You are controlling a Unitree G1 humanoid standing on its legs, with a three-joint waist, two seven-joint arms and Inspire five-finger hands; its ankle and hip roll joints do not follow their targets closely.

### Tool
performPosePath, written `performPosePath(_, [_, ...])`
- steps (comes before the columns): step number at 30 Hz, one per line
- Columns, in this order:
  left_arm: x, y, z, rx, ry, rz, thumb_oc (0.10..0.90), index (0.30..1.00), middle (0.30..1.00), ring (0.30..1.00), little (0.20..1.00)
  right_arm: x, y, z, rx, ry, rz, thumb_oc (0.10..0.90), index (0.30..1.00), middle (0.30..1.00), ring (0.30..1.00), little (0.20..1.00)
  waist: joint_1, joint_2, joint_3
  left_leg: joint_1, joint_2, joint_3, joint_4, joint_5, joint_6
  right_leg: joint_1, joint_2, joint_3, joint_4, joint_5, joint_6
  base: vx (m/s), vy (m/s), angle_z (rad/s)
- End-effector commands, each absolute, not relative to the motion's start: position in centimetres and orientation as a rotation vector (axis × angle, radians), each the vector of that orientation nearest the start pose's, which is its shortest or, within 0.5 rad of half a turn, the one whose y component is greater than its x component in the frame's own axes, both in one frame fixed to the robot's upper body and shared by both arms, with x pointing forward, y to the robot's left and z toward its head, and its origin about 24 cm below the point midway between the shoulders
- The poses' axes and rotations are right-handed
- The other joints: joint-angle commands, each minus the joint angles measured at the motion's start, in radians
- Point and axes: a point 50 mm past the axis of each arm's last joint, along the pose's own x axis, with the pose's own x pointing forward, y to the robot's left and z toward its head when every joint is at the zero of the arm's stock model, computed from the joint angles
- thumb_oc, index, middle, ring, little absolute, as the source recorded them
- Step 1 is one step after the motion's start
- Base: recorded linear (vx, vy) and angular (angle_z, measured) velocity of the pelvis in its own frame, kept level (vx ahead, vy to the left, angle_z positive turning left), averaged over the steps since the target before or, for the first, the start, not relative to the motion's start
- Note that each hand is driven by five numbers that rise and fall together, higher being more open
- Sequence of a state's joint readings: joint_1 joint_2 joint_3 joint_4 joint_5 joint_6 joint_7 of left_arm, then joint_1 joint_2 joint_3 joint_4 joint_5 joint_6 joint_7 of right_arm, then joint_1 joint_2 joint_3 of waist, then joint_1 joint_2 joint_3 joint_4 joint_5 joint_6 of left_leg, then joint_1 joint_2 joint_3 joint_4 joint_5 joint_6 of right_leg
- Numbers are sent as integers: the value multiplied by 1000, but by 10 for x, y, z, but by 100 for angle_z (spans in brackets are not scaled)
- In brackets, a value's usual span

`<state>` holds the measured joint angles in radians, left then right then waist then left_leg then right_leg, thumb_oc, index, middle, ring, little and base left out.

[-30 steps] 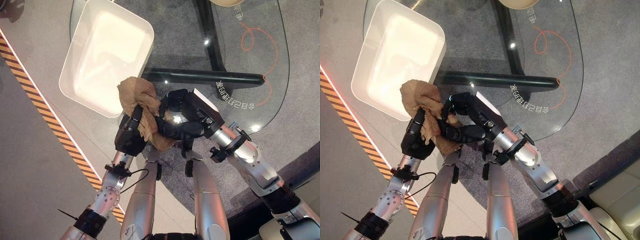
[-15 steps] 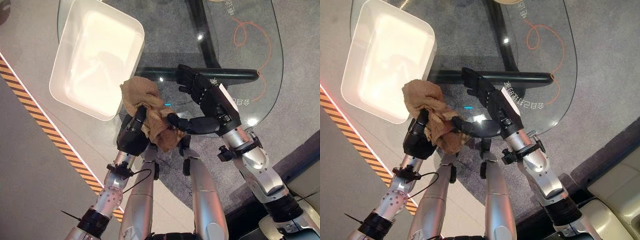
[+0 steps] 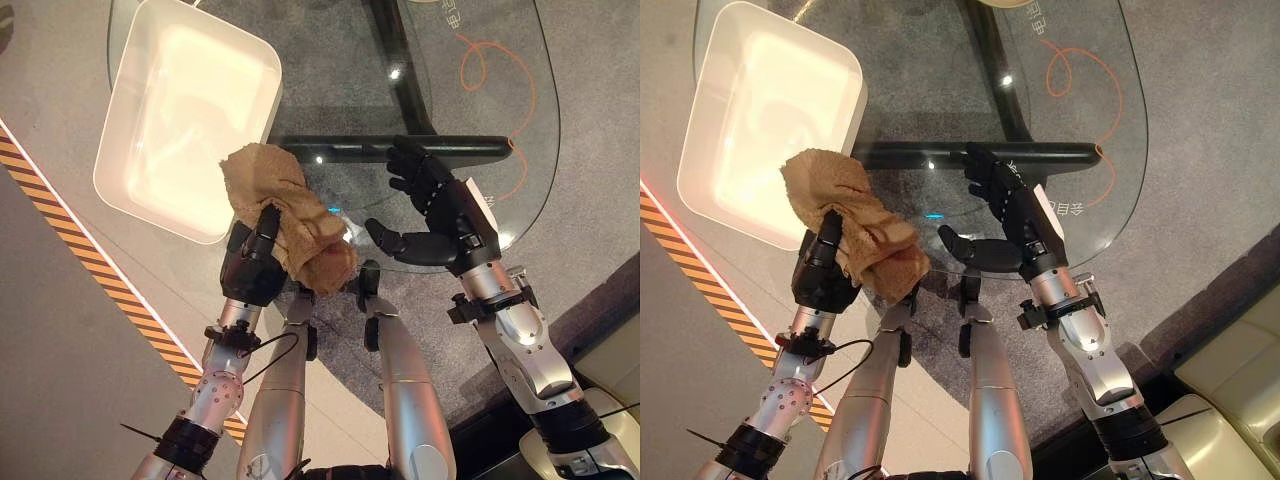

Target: Wipe the table with a cloth and put it in the basket.

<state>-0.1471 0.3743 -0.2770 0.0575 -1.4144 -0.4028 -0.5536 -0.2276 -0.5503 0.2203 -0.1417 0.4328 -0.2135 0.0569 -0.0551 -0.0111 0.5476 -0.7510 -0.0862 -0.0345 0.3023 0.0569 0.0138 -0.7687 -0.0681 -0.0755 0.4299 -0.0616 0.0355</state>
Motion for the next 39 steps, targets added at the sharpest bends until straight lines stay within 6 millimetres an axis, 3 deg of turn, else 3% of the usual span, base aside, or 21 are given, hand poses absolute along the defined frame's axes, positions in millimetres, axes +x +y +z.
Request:
performPosePath(1, [244,184,165,-708,-880,-577,100,300,300,300,200,264,-155,170,-76,-539,484,800,900,900,900,900,40,21,-28,30,-29,64,39,-82,56,33,73,53,-97,83,18,18,75,-1])
performPosePath(8, [248,214,187,-505,-933,-166,100,300,300,300,200,267,-149,140,-113,-330,560,800,900,900,900,900,47,57,-28,20,-39,64,60,-76,49,19,59,58,-75,63,8,14,95,-5])
performPosePath(16, [253,240,200,-246,-965,239,100,300,300,300,200,272,-143,108,-184,-98,656,800,900,900,900,900,45,69,-28,-5,-35,75,78,-73,37,-4,52,63,-64,50,-6,15,95,-1])
performPosePath(22, [272,267,207,-65,-903,521,100,300,300,300,200,279,-140,92,-209,51,710,800,900,900,900,900,35,76,-28,-32,-29,97,98,-75,27,-37,50,70,-49,45,-15,18,122,-1])
performPosePath(28, [292,283,214,76,-835,688,100,300,300,300,200,285,-141,90,-235,127,741,800,900,900,900,900,19,76,-28,-70,-20,121,102,-73,24,-87,54,85,-43,49,-18,17,118,-6])
performPosePath(39, [316,287,243,225,-838,834,100,300,300,300,200,296,-139,92,-231,168,731,800,900,900,900,900,1,74,-28,-142,-15,144,126,-78,23,-179,53,89,-18,63,-9,24,74,-1])
